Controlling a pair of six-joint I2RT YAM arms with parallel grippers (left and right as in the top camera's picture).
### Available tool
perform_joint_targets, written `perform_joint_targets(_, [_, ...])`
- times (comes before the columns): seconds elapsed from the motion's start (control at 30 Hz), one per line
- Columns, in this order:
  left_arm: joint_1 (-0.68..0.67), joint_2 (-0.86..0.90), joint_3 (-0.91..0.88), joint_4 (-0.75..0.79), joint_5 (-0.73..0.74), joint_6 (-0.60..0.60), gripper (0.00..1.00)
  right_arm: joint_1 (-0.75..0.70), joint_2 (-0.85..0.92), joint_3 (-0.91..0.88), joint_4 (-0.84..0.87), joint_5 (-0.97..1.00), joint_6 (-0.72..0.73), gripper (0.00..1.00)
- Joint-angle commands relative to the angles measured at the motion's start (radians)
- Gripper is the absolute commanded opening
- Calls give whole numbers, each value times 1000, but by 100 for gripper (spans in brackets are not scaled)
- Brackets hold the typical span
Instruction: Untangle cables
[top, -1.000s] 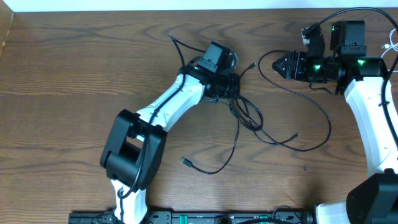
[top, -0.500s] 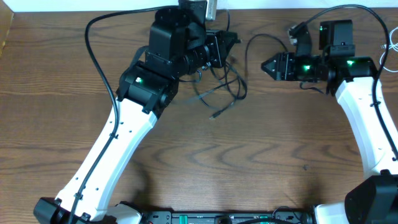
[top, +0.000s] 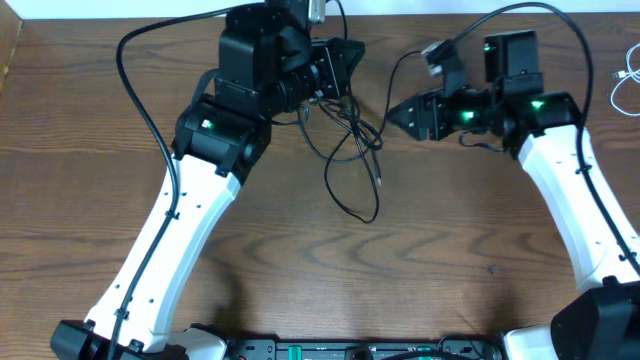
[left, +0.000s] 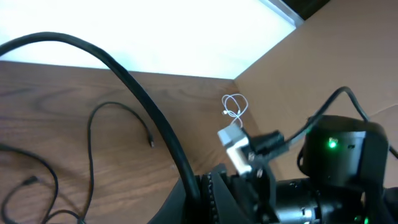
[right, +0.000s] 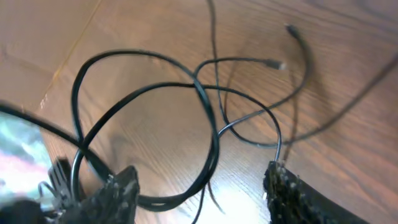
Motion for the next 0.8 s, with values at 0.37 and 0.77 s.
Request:
perform_joint_targets(0.37, [34, -24, 5, -21, 137, -5, 7, 46, 77, 3, 166, -79, 380, 68])
perform_joint_targets(0.77, [34, -14, 5, -89, 136, 107, 7, 146, 163, 3, 310, -217, 671, 69])
